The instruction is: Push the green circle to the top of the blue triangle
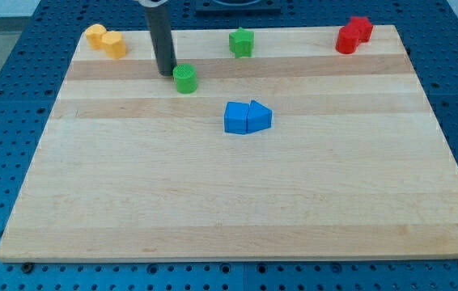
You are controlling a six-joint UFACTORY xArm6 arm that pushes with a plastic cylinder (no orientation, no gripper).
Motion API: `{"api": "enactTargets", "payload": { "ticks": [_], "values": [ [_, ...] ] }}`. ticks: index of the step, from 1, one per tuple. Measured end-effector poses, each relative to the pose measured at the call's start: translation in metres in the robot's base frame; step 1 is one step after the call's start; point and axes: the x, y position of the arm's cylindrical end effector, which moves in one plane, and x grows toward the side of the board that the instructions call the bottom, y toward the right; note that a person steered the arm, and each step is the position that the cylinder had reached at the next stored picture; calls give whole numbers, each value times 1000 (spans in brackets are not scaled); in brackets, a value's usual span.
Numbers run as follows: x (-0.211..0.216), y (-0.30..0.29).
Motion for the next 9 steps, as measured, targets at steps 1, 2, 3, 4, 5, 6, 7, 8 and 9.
{"api": "enactTargets", "payload": {
  "ticks": [1, 2, 3, 4, 5, 6, 7, 8, 9],
  "values": [
    [16, -20],
    [21, -8],
    [23, 27],
    [25, 72],
    [23, 82],
    [4, 73],
    [0, 85],
    [1, 121],
    [13, 141]
  ]
}}
